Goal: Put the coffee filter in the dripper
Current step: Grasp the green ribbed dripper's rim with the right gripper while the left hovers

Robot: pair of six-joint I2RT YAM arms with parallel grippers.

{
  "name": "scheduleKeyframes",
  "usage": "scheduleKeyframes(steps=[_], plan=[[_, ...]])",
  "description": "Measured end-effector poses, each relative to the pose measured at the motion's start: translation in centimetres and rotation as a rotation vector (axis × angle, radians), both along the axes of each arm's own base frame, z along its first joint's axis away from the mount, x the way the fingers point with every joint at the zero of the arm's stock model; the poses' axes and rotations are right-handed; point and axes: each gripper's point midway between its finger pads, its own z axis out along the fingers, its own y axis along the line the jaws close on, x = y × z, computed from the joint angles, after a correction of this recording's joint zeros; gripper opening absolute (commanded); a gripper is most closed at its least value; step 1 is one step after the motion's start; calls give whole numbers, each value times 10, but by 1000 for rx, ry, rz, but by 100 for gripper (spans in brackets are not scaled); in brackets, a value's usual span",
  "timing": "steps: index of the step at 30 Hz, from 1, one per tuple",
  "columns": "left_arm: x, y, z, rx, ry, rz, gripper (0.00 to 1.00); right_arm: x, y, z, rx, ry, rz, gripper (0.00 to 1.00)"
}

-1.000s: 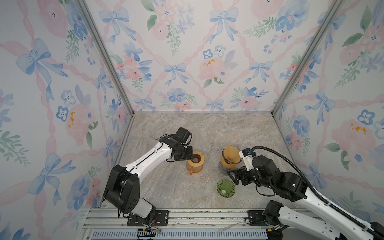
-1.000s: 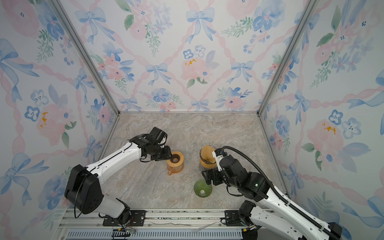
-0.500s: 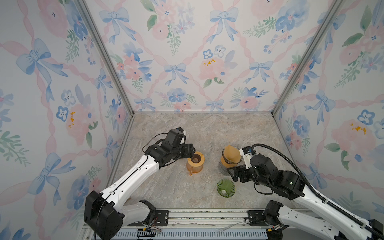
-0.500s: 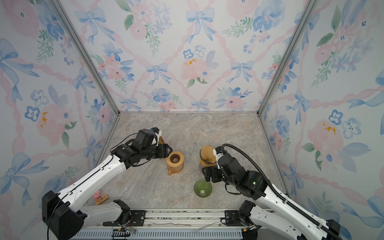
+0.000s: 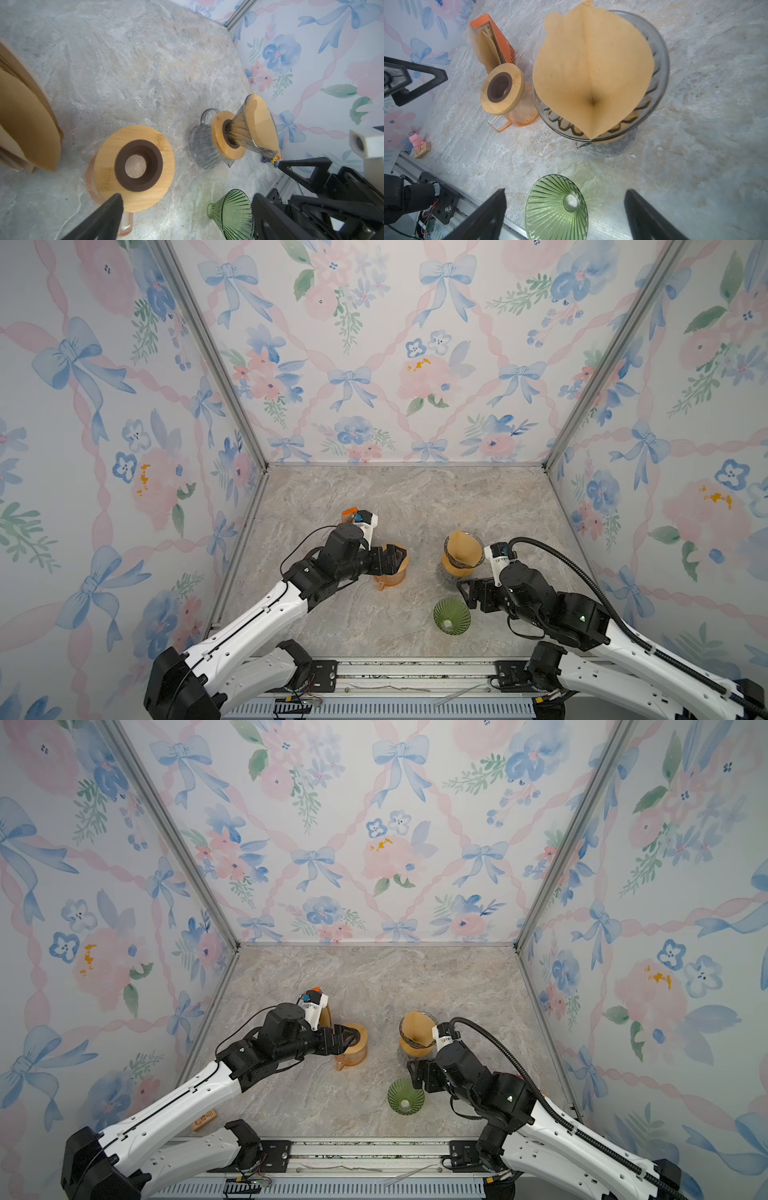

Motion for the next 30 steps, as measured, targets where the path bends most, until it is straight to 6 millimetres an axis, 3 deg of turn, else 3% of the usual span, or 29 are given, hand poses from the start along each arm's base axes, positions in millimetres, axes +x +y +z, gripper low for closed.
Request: scheduleKeyframes(steps=[6,12,19,30], plan=[[-9,-14,3,-52,-39,-49,98,-3,-4,-15,-12,43,-37,83],[-23,-32,-5,-80,-51,-115,98,-9,-8,-50,-73,111,-44,74],[-34,-47,-7,-97,-48,-182,98,-18,3,-69,-42,168,9,67],[-39,-47,0,-118,-66,-197,98,-28,8,-90,-21,240,29,54]])
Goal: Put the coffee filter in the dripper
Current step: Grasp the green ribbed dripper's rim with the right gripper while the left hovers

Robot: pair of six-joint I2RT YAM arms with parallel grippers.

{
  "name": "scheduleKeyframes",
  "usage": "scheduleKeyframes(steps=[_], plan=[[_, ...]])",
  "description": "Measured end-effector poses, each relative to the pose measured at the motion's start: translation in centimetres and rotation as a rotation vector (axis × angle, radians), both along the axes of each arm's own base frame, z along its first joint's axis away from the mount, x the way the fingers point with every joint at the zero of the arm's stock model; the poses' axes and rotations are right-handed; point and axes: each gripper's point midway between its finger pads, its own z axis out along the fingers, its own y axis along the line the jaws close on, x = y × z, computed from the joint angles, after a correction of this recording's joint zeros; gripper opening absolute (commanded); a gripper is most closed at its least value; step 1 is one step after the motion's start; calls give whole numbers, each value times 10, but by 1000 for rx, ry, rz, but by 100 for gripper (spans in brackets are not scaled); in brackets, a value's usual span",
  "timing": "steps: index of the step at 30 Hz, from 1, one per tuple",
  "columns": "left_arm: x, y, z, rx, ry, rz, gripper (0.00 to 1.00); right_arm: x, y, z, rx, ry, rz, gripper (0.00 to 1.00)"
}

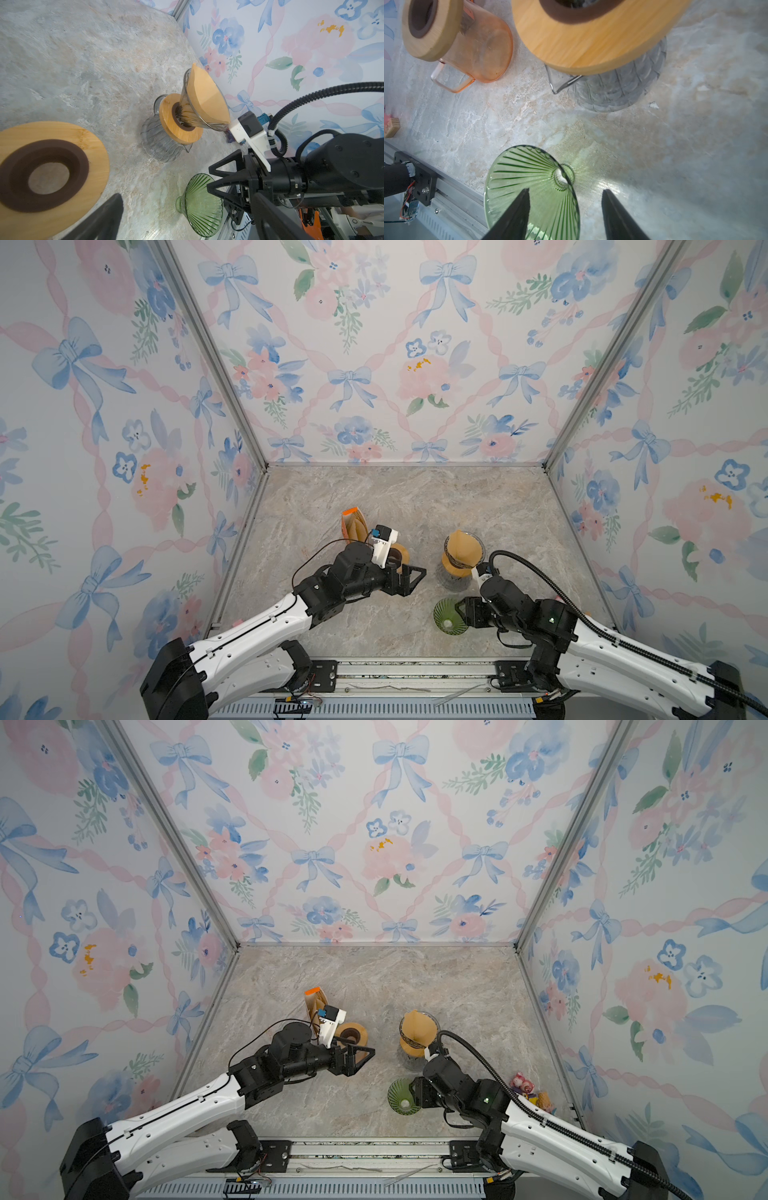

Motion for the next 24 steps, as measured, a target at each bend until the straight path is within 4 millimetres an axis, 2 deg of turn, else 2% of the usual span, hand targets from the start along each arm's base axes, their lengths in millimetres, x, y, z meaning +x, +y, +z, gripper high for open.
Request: scheduleKeyframes(steps=[10,24], plan=[[-4,4,4,-14,-12,0,98,-2,0,-7,18,20,-27,39],[-6,4,1,-2,-7,-6,98,0,1,-19,0,25,-31,25]])
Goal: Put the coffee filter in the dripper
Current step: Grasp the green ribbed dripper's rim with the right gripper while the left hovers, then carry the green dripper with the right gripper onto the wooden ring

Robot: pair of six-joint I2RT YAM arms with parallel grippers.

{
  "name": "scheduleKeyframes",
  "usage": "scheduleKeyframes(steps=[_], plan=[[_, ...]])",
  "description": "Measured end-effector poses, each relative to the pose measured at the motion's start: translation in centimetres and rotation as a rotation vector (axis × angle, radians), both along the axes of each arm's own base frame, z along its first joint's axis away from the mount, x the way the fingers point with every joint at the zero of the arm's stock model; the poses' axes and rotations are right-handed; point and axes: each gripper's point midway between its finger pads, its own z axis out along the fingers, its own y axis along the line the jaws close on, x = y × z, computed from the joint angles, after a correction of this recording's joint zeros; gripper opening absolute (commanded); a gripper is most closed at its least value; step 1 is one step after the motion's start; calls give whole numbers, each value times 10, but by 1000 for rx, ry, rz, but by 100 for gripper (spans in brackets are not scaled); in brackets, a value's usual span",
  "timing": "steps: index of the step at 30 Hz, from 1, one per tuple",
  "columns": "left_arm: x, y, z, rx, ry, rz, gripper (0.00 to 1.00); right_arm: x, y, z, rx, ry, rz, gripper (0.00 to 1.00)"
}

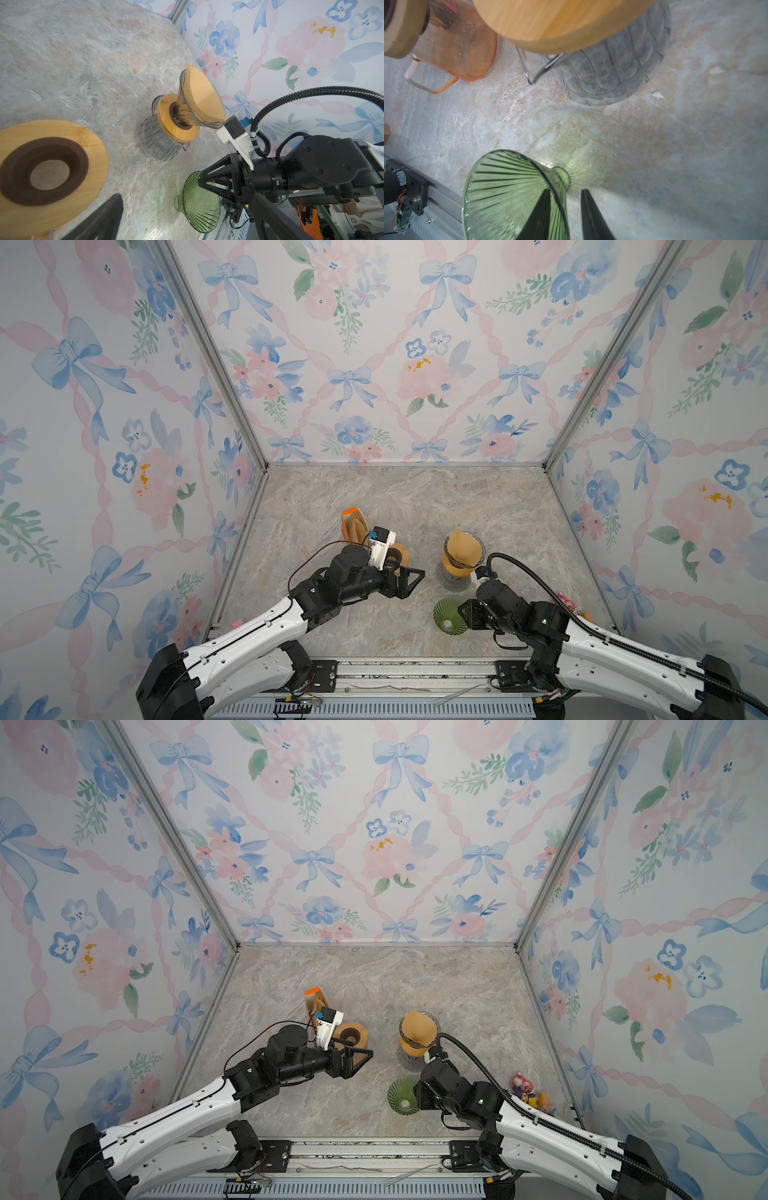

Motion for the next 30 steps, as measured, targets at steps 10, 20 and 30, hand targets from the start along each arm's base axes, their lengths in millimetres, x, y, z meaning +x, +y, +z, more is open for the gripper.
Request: scheduleKeyframes(steps=[10,20,30], plan=[[-2,9,3,22,-5,20,98,-2,2,0,-19,-24,21,14],[3,16,24,39,-47,49,98,1,8,22,-22,-57,40,8],[28,68,59,28,-120,190,98,31,68,113,42,-120,104,8]])
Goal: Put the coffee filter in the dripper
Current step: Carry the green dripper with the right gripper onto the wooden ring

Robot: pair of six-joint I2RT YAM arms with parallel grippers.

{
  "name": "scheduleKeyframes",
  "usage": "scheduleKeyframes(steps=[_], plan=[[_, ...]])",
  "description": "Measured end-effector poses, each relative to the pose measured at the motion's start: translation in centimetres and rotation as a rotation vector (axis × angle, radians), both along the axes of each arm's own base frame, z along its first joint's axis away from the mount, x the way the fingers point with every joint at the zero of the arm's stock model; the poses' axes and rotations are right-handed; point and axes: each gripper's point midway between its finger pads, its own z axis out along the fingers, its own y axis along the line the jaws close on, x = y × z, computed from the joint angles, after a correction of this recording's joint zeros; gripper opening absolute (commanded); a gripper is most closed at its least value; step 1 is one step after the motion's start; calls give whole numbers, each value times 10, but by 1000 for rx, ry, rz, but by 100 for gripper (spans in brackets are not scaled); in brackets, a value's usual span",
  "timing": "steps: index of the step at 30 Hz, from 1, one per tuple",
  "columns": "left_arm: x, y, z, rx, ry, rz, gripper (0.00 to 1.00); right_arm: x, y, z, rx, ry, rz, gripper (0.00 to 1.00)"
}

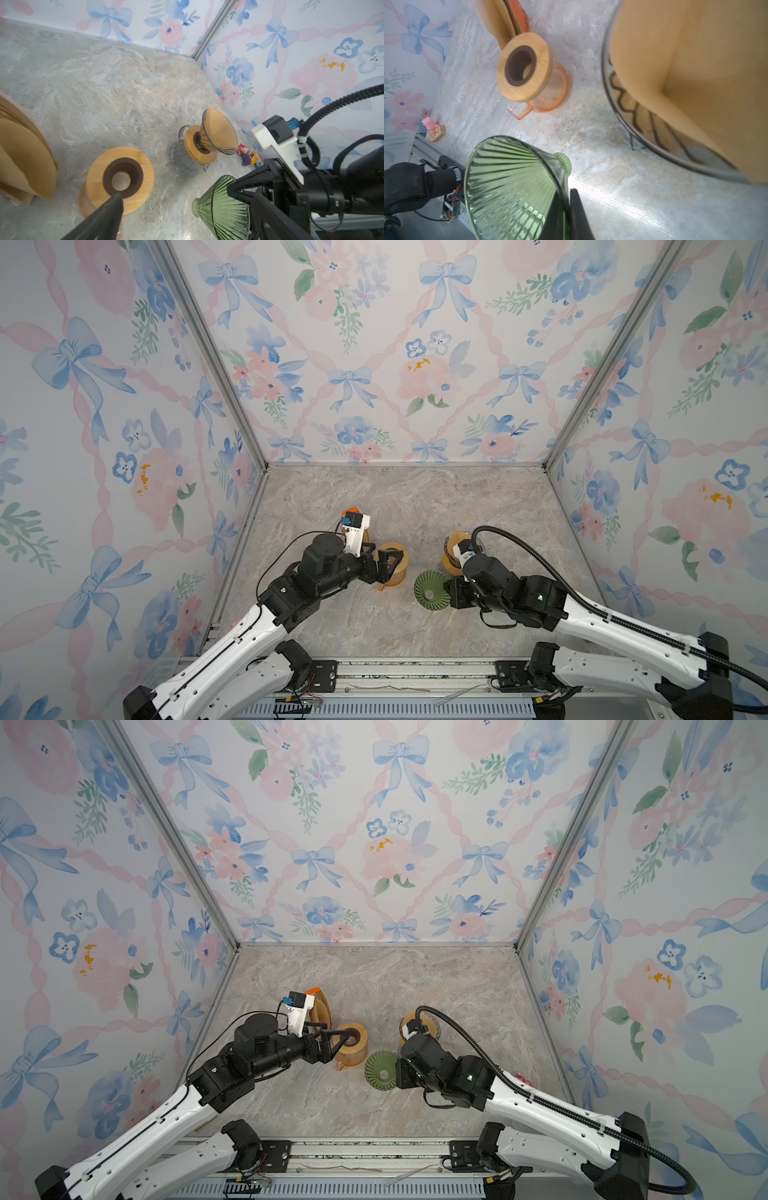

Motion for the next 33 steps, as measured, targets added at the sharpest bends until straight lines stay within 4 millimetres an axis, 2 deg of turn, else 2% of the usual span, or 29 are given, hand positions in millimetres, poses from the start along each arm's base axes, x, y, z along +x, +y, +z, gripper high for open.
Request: scheduleKeyframes(steps=[4,8,13,19,26,33], plan=[[8,19,16,4,-23,23,98,13,29,23,17,2,36,7],[10,31,24,27,-39,20,98,30,51,32,20,25,51,7],[8,44,24,55,-59,30,98,60,64,29,5,51,25,6],[8,52,20,73,-67,26,98,83,74,22,-6,77,13,6],[5,50,4,86,-41,-11,98,96,91,10,-24,103,27,5],[0,49,1,80,-39,-26,98,101,92,5,-28,108,27,5]])
